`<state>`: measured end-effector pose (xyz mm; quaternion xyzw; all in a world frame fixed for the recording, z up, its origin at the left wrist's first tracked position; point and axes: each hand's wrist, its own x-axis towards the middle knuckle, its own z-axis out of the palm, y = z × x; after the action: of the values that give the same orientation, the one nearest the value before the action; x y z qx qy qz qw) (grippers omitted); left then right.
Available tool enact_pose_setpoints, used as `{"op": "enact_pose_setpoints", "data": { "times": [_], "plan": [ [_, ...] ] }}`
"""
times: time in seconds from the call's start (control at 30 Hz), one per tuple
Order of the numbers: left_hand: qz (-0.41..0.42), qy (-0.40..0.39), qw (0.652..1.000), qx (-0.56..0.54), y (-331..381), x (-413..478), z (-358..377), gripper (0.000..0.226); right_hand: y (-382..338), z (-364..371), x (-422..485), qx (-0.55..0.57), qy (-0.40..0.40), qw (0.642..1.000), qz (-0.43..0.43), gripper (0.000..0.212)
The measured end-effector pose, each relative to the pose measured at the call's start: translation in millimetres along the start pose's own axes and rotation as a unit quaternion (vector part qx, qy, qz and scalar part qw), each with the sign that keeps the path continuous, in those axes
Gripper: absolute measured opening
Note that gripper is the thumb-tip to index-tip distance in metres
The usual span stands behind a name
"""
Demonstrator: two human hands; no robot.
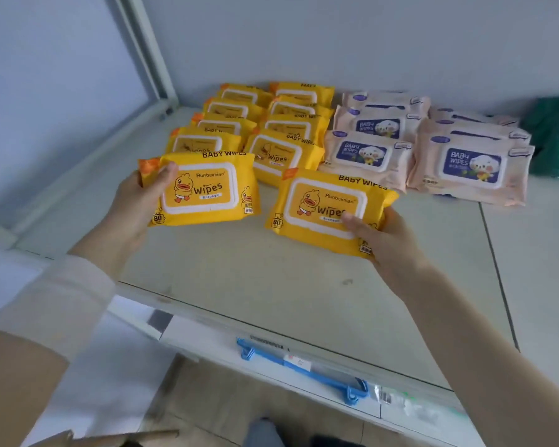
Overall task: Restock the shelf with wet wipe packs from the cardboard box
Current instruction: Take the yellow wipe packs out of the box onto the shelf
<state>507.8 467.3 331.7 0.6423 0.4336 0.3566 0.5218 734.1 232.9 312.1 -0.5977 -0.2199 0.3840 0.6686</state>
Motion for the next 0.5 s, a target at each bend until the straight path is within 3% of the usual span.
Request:
{"op": "enact_pose_setpoints", "data": {
  "times": [0.17, 0.3, 0.37, 0.4, 0.5],
  "plan": [
    [-0.013, -0.079, 0.996, 0.027, -17, 66, -32, 0.013, 11, 60, 48, -0.019, 0.047, 0.998, -0.022, 0.039],
    [-0.022, -0.133, 0.988, 0.069, -31, 108, -43, 0.014, 29, 97, 73, -0.112, 0.136, 0.983, -0.045, 0.038],
    [-0.022, -0.13, 0.988, 0.078, -38, 122, -44, 0.014, 36, 106, 78, -0.202, 0.195, 0.958, -0.049, 0.038],
    [-0.019, -0.117, 0.989, 0.084, -42, 125, -42, 0.017, 38, 108, 79, -0.254, 0.217, 0.941, -0.048, 0.043],
    [0.009, -0.048, 0.989, 0.141, -46, 127, -37, 0.056, 41, 114, 79, -0.358, 0.27, 0.894, -0.016, 0.072]
  ]
}}
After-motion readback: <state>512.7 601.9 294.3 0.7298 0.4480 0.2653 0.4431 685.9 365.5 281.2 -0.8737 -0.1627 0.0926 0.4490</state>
